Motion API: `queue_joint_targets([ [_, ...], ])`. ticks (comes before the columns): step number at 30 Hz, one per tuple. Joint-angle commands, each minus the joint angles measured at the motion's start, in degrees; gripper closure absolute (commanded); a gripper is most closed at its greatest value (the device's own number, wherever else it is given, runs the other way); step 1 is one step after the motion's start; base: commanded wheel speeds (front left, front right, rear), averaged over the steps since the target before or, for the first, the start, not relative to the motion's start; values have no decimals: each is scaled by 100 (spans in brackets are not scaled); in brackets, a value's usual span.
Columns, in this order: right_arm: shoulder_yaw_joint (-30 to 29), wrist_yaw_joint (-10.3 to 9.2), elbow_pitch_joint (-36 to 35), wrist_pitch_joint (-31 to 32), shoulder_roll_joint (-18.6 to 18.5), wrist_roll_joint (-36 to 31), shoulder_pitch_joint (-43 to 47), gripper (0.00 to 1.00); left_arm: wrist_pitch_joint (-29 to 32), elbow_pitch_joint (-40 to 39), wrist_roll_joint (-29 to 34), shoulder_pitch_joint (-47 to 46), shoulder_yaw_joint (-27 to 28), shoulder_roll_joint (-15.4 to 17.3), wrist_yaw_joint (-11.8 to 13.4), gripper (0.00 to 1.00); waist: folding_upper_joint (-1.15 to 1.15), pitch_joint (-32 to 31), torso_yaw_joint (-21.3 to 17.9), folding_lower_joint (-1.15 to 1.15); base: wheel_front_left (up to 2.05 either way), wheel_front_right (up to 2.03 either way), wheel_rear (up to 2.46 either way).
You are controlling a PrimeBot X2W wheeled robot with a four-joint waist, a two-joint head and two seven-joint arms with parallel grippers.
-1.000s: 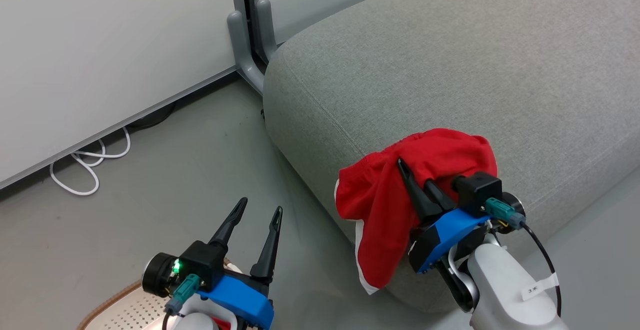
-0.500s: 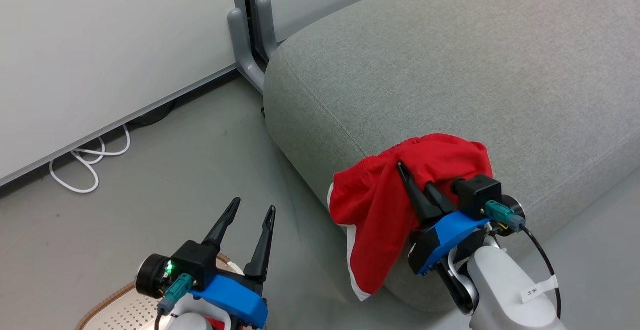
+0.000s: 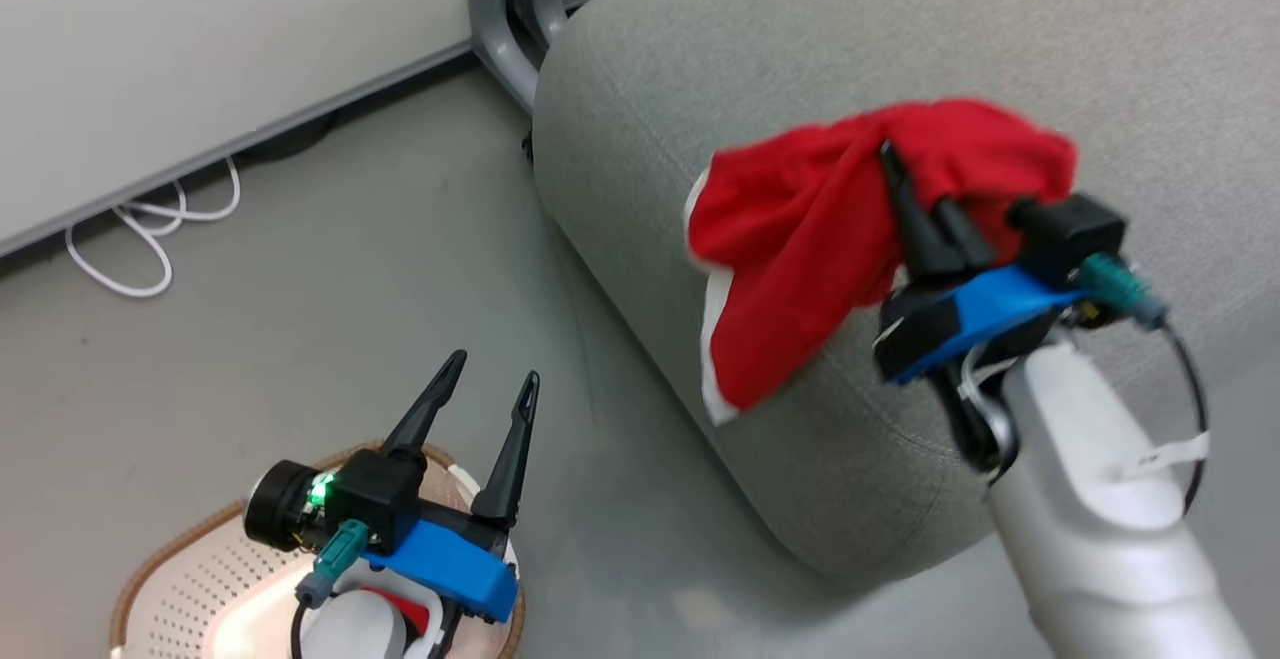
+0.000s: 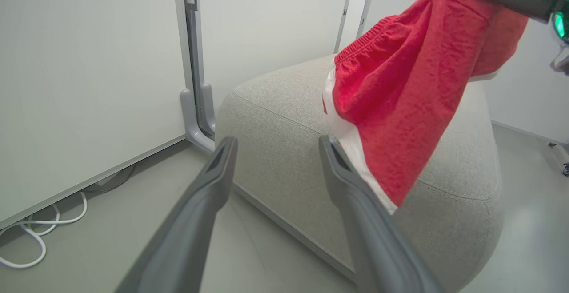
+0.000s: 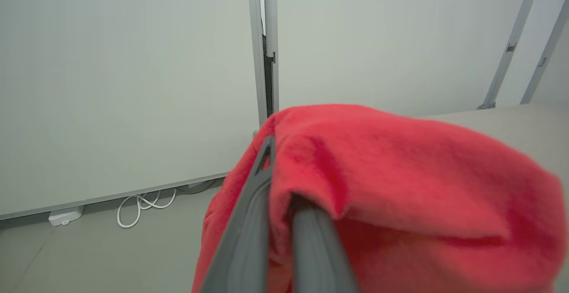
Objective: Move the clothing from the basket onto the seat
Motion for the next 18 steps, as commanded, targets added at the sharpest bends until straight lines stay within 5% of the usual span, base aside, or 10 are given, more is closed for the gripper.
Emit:
queue_joint_targets([
  [1, -139, 1, -39, -21, -57, -49, -158, 100, -16, -40, 33, -108, -19, 66, -8, 0, 0, 249, 91, 0, 0, 0, 0],
  [18, -2984, 1, -189, -21, -1173, -222, -1650, 100, 16, -1067, 112, -930, -502, 1062, -8, 0, 0, 2105, 580, 0, 0, 0, 0],
])
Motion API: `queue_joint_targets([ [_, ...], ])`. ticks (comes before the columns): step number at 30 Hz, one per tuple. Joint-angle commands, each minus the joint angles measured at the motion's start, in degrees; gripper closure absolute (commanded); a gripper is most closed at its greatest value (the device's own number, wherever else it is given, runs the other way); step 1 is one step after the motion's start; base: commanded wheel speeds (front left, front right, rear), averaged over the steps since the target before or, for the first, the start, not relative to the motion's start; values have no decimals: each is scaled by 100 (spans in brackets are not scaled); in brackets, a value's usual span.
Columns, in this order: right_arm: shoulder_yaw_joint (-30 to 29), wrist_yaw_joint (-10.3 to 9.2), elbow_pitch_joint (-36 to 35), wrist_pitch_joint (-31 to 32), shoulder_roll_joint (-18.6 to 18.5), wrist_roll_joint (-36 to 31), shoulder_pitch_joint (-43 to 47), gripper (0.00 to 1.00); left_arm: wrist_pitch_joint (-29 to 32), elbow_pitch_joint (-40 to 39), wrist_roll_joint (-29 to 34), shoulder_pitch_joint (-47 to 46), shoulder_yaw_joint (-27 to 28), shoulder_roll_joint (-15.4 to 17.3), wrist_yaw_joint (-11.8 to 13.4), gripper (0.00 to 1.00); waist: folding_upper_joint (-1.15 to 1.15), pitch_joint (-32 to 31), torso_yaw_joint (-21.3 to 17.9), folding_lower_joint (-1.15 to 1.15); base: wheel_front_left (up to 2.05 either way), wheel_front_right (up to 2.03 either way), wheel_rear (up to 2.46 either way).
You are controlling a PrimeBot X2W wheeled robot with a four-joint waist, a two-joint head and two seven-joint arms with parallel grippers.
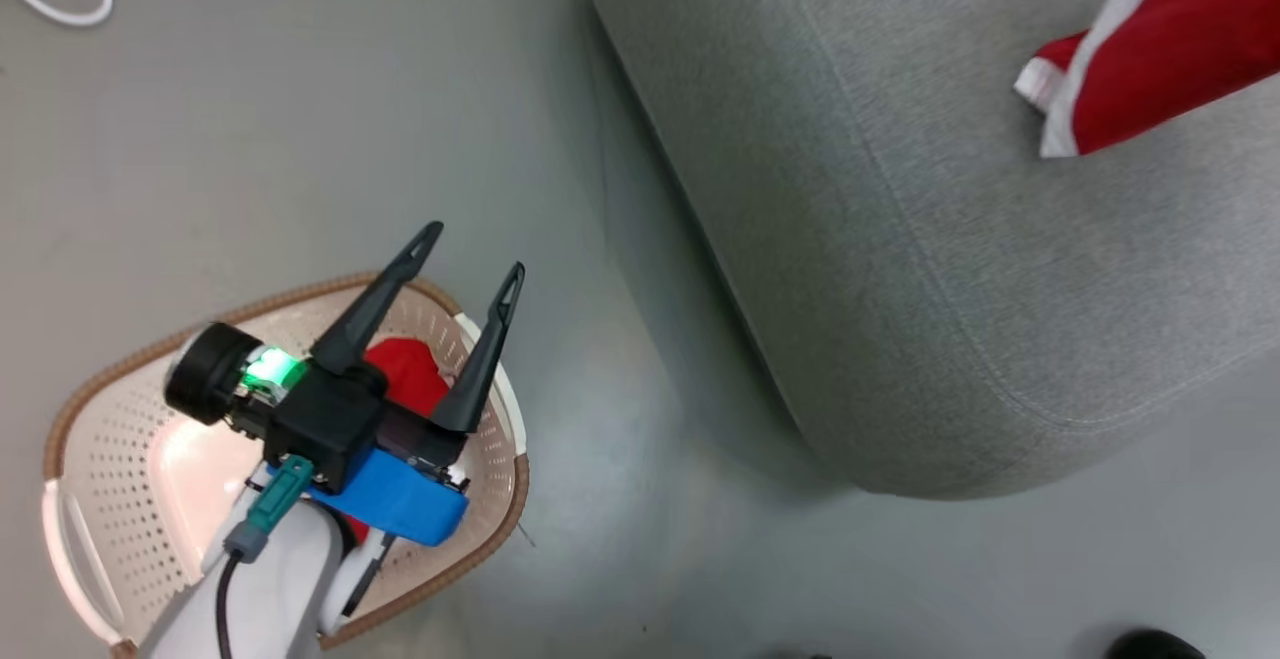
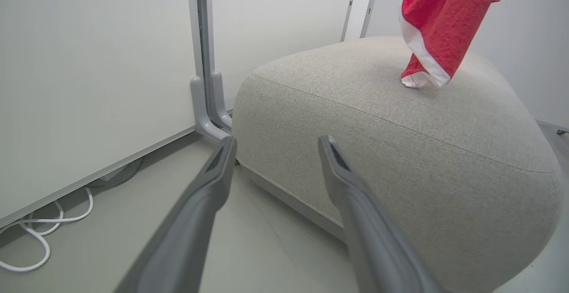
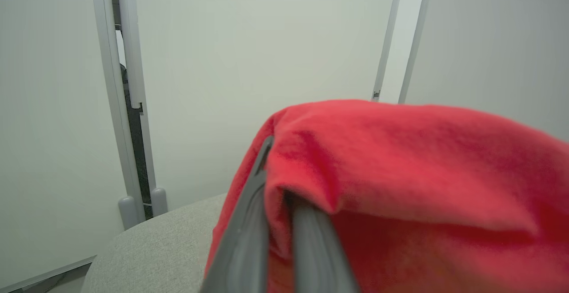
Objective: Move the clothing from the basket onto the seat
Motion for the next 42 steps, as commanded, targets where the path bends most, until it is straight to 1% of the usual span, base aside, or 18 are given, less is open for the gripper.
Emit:
queue_joint_targets([
  [1, -91, 1, 12, -19, -62, -49, -143, 100, 9, -114, 46, -96, 48, 103, -8, 0, 0, 391, 88, -1, 0, 0, 0],
  [7, -611, 0, 321, -19, -71, -104, -269, 100, 127, -690, 57, -56, 143, 454, 20, 0, 0, 830, 1, -1, 0, 0, 0],
  [13, -859, 1, 918, -19, 24, -276, -114, 100, 199, -1122, 4, 33, 173, 736, 13, 0, 0, 1081, 35, -1, 0, 0, 0],
  [18, -984, 1, 1161, -19, 170, -456, -38, 100, 256, -1259, 13, 92, 174, 827, 38, 0, 0, 1155, 45, -1, 0, 0, 0],
  [21, -1049, 1, 1248, -19, 230, -585, -28, 100, 248, -1305, -22, 96, 152, 804, 64, 0, 0, 1160, 49, -1, 0, 0, 0],
  [28, -1074, 1, 1488, -19, 241, -758, -193, 100, 210, -1252, -47, 33, 100, 783, 74, 0, 0, 1111, 67, -1, 0, 0, 0],
  [29, -1077, 1, 1544, -19, 207, -773, -230, 73, 211, -1239, -55, 15, 94, 781, 74, 0, 0, 1101, 74, -1, 0, 0, 0],
  [30, -1069, 1, 1599, -19, 171, -795, -258, 53, 202, -1227, -59, -4, 83, 776, 73, 0, 0, 1092, 84, -1, 0, 0, 0],
  [31, -1066, 1, 1661, -19, 150, -796, -288, 12, 200, -1213, -61, -16, 71, 769, 71, 0, 0, 1082, 95, -1, 0, 0, 0],
  [32, -1070, 1, 1713, -19, 132, -809, -327, 0, 192, -1198, -67, -24, 61, 763, 70, 0, 0, 1074, 103, -1, 0, 0, 0],
  [38, -991, 1, 1857, -19, 54, -852, -420, 0, 150, -1107, -87, -108, 11, 725, 64, 0, 0, 1043, 150, -1, 0, 0, 0],
  [42, -988, 1, 1803, -19, 29, -838, -350, 0, 105, -1032, -98, -146, -46, 677, 60, 0, 0, 993, 201, -1, 0, 0, 0],
])
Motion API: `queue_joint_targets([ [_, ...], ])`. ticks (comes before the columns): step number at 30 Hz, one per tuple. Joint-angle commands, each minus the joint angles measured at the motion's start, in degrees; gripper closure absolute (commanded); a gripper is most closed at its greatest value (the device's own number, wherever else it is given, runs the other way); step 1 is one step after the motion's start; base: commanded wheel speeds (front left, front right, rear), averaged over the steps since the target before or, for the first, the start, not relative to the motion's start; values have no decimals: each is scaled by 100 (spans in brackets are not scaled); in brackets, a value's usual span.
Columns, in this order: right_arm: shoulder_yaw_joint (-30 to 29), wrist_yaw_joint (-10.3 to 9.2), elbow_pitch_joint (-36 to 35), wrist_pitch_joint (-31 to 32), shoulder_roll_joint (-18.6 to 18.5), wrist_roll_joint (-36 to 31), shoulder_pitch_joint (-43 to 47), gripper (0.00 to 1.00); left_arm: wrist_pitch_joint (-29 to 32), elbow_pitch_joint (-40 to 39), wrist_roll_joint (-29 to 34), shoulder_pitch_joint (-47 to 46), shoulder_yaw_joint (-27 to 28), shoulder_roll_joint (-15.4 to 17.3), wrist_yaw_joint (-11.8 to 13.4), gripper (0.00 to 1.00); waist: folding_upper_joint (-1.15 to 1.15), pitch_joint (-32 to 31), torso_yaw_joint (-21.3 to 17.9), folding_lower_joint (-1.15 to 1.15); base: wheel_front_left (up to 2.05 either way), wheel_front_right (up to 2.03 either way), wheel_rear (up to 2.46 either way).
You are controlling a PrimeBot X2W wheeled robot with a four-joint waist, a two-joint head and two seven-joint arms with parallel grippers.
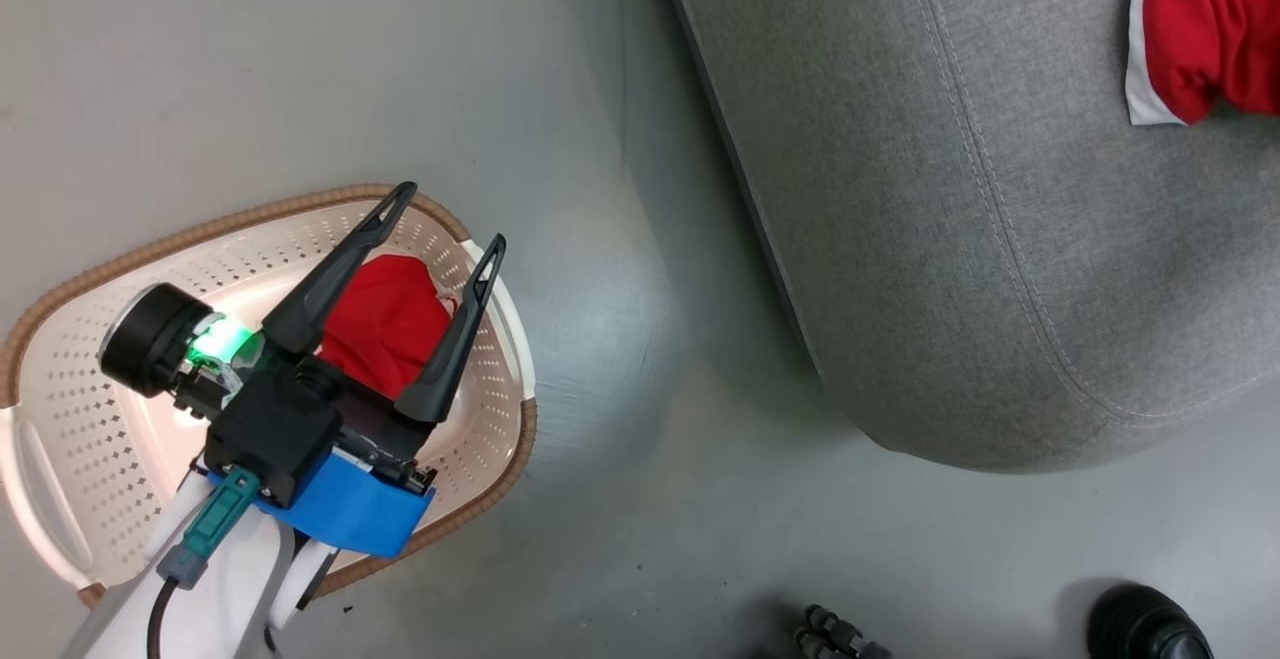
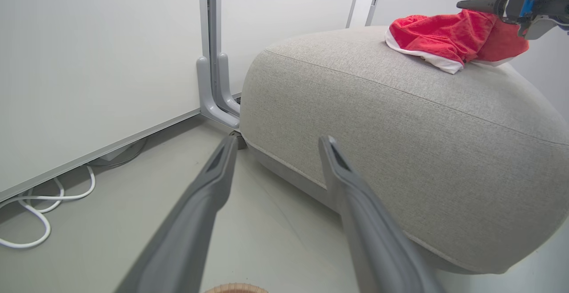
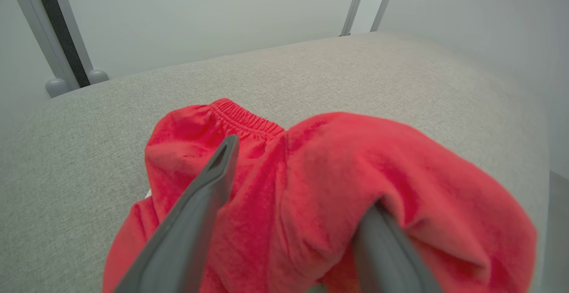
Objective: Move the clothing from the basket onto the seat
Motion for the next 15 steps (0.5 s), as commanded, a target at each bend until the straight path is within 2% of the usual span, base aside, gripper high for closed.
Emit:
queue_joint_targets([
  [1, -1, 1, -56, -17, -32, -19, 42, 0, -51, 43, -37, -91, -19, -28, 20, 0, 0, -37, 35, -1, 0, 0, 0],
  [15, -120, 1, -430, -17, -69, 5, 910, 0, -189, 493, -87, -283, -208, -497, -6, 0, 0, -557, 415, -1, 0, 0, 0],
])
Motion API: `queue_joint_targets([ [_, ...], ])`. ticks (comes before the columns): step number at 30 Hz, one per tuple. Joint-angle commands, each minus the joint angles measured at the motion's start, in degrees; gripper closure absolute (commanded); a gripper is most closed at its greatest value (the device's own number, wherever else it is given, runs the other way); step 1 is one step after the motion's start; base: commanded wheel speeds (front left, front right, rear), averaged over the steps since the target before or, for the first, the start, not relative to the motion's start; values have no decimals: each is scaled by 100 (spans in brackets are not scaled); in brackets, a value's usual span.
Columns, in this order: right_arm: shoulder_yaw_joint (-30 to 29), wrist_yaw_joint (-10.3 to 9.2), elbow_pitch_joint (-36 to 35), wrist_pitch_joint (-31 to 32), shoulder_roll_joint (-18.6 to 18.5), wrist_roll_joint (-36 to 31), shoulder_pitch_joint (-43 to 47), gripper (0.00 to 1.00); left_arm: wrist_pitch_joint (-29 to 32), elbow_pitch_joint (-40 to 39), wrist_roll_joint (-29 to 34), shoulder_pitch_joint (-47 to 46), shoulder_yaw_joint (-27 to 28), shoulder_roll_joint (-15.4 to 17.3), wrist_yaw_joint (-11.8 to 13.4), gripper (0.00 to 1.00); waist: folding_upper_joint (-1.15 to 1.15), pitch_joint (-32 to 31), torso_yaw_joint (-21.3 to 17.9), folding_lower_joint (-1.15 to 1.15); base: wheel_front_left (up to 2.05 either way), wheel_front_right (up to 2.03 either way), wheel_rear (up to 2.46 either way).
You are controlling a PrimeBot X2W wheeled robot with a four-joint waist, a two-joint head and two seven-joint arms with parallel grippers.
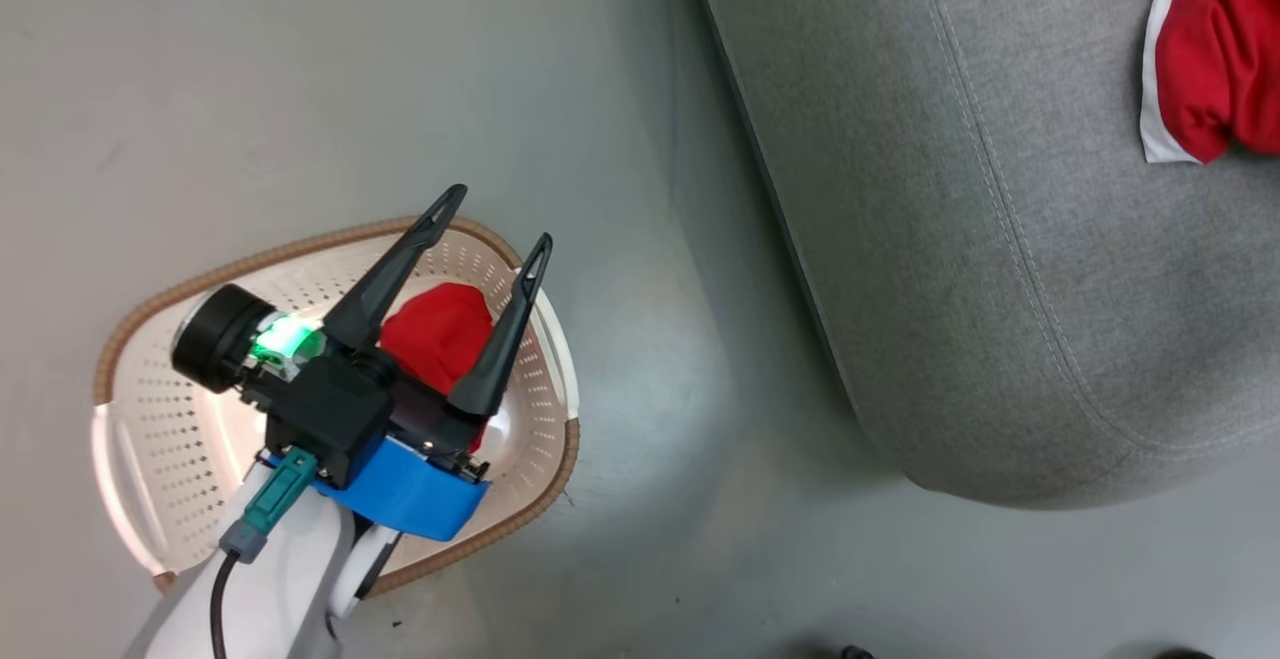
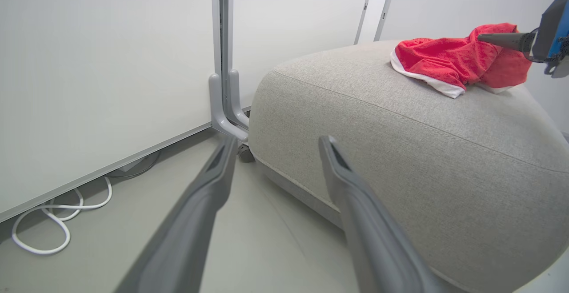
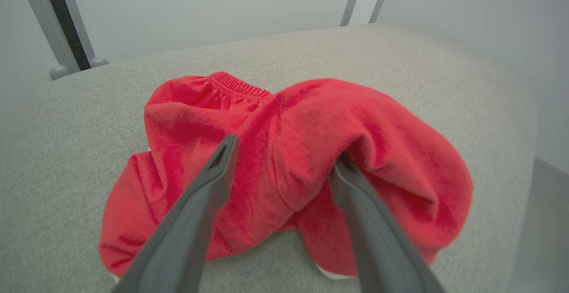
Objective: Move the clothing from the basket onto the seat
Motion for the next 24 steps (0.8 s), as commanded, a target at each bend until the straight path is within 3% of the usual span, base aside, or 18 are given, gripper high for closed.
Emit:
queue_joint_targets([
  [1, 32, 1, -50, -19, 4, 28, 109, 0, -32, 18, -48, -98, 4, -54, -6, 0, 0, -141, 98, 0, 0, 0, 0],
  [17, 331, 1, -1230, -19, 346, 0, 1642, 0, -34, 767, -186, 529, 554, -924, -48, 0, 0, -1556, 606, 0, 0, 0, 0],
  [24, 739, 1, -1806, -19, 439, -156, 2242, 0, -35, 1214, -294, 700, 754, -1230, -43, 0, 0, -2126, 856, 0, 0, 0, 0],
])
